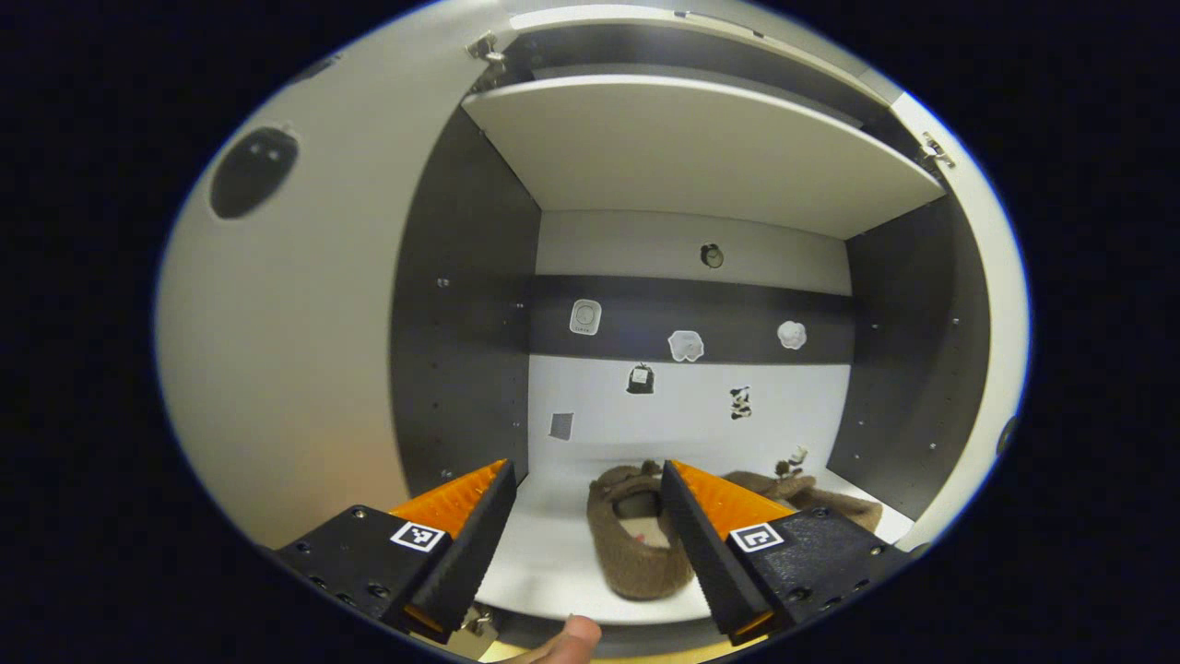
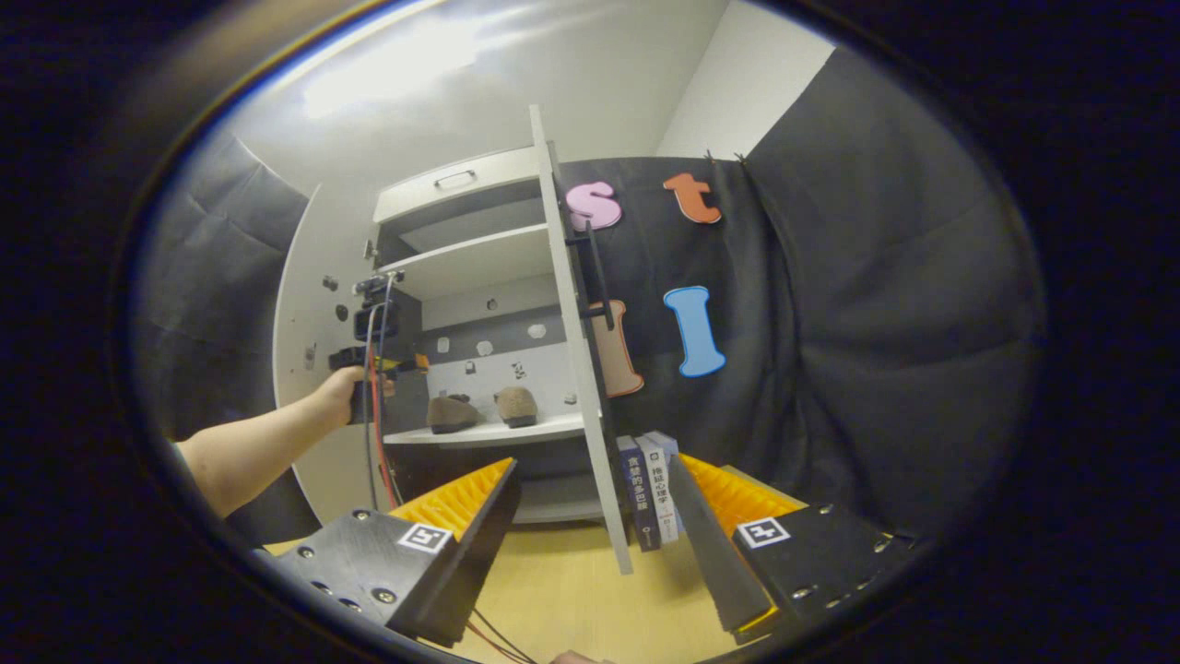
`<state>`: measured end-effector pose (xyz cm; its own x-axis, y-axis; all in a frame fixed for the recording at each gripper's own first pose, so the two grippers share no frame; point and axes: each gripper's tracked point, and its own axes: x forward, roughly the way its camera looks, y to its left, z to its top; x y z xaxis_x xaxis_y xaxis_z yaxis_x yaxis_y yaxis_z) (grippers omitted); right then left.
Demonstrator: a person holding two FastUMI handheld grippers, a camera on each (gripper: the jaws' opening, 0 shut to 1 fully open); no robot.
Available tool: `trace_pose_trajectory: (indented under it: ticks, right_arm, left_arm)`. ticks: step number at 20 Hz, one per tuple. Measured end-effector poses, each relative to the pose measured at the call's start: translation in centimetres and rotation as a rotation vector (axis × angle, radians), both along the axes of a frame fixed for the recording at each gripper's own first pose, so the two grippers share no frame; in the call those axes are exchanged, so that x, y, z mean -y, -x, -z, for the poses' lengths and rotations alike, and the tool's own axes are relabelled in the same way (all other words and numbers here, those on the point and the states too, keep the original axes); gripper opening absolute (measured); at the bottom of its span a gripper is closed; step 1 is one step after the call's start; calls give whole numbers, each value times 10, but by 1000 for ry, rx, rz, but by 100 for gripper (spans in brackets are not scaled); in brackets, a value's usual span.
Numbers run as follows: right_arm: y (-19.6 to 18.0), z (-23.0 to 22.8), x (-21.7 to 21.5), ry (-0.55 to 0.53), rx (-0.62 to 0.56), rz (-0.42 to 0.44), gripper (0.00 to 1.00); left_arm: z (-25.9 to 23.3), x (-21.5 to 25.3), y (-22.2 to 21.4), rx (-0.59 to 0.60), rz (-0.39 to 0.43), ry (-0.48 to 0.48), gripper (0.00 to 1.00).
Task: Grab one shoe with the right hand and put it into the shoe cabinet, grab the other shoe with the left hand and put it into the shoe cabinet; then close the right door with the right hand and the left door with the left hand.
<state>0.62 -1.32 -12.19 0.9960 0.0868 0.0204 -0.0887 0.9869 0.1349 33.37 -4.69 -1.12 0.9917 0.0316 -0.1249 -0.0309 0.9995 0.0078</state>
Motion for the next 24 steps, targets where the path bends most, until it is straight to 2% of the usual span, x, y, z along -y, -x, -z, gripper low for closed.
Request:
trace_pose_trajectory:
  ticks: [2,3,5,7,8,9,10,15,19,21,22,24]
  right_arm:
    - [2,-1,-6,19,2,-18,96]
    - [2,-1,-4,49,1,-14,96]
    - [5,-2,8,135,10,26,96]
    - [8,-10,16,184,32,58,94]
    - [7,-12,14,182,41,62,94]
    - [7,-14,13,168,41,61,96]
    - [6,-14,13,148,36,57,96]
    - [-22,-50,27,125,42,3,96]
    - [-78,-93,52,111,47,-105,95]
    - [-109,-105,72,145,36,-131,94]
    - [-122,-108,80,152,24,-134,96]
    - [-146,-104,95,157,-8,-153,94]
  left_arm:
    - [-2,8,42,-10,76,-2,100]
    - [-1,14,63,-8,130,11,97]
    - [3,24,113,-27,230,22,97]
    - [2,20,155,-11,271,-3,97]
    - [-1,19,177,18,287,-11,99]
    - [-4,18,197,52,304,-23,97]
    - [-2,13,217,71,295,-33,94]
    - [36,-9,293,66,251,-38,98]
    - [59,-12,333,63,269,27,98]
    - [67,-12,344,66,289,38,98]
    - [68,-9,349,67,307,45,98]
    - [69,-16,352,66,295,50,97]
